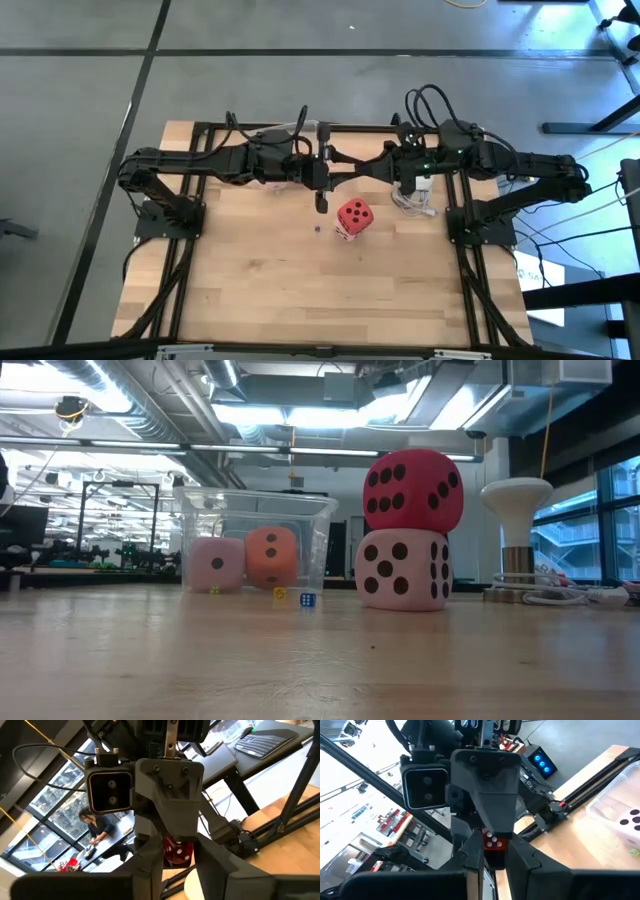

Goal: Pick & Place Dice
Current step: Put the small red dice into the transparent bin

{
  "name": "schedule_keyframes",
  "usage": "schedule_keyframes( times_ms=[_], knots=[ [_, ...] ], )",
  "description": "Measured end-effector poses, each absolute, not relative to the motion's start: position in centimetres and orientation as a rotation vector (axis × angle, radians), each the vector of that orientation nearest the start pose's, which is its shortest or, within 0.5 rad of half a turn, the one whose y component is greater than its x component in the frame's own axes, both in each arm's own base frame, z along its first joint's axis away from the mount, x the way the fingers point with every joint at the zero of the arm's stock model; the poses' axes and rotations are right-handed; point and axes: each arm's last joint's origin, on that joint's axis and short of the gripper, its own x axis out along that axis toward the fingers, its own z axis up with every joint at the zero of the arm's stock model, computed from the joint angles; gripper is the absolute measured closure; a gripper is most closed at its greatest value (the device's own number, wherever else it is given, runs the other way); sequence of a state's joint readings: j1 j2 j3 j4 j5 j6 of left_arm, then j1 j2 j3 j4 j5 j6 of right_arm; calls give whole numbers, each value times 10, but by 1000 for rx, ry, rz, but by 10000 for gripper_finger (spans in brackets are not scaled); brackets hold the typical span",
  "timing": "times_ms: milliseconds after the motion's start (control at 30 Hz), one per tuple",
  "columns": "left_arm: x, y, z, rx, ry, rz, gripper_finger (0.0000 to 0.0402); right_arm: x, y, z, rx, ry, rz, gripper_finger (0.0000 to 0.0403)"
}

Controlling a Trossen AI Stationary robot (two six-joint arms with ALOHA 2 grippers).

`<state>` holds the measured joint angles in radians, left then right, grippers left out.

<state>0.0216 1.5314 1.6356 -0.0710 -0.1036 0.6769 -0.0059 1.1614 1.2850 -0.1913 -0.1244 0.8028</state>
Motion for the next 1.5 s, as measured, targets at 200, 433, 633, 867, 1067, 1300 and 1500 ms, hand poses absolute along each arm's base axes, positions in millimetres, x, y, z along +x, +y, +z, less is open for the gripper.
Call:
schedule_keyframes(
  times_ms=[200,433,633,867,1067,1300,1500],
  knots=[
    [343,10,456,673,4,127,345,250,3,428,805,117,109,357],
    [343,10,456,656,0,109,382,255,3,427,805,120,114,357],
    [339,7,456,610,21,93,383,256,3,425,808,134,128,316],
    [336,4,455,600,51,112,387,256,4,426,828,130,128,195],
    [327,5,459,550,72,159,387,257,3,425,830,123,113,142],
    [292,5,486,446,-8,193,387,256,1,424,824,114,37,141],
    [256,23,488,370,133,367,387,255,0,419,803,144,-6,155]
  ],
)
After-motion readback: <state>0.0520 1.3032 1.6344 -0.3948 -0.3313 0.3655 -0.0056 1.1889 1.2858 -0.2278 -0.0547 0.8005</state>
